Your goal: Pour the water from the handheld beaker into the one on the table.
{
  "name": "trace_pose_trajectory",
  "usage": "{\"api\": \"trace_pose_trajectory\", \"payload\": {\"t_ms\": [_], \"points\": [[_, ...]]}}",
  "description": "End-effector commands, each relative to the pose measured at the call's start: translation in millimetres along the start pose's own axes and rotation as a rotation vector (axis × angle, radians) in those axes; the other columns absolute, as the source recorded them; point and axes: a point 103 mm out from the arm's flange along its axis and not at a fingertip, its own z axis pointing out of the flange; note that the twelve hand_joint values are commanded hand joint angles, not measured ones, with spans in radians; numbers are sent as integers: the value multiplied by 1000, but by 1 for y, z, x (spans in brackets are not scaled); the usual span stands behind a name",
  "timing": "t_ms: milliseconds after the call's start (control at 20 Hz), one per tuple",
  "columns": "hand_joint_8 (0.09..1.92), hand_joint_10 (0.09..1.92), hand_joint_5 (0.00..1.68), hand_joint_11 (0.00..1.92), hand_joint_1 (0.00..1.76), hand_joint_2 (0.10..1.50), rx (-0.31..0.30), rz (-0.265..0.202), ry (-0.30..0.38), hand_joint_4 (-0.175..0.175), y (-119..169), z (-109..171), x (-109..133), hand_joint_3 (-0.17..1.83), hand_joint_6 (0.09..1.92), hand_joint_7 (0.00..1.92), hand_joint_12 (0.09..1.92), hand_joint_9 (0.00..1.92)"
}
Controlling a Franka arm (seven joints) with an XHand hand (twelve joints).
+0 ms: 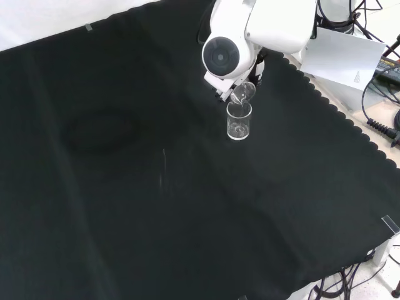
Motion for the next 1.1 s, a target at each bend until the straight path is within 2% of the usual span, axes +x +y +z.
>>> {"api": "trace_pose_trajectory", "payload": {"t_ms": [50, 1100], "points": [[817, 1031, 927, 1154, 1270, 1153, 13, 14, -21, -113, -1, -1, -1, -175, 1096, 1209, 1067, 1348], [823, 1032, 924, 1156, 1270, 1154, 46, 39, -94, -114, -2, -8, 5, -175, 1099, 1207, 1068, 1348]]}}
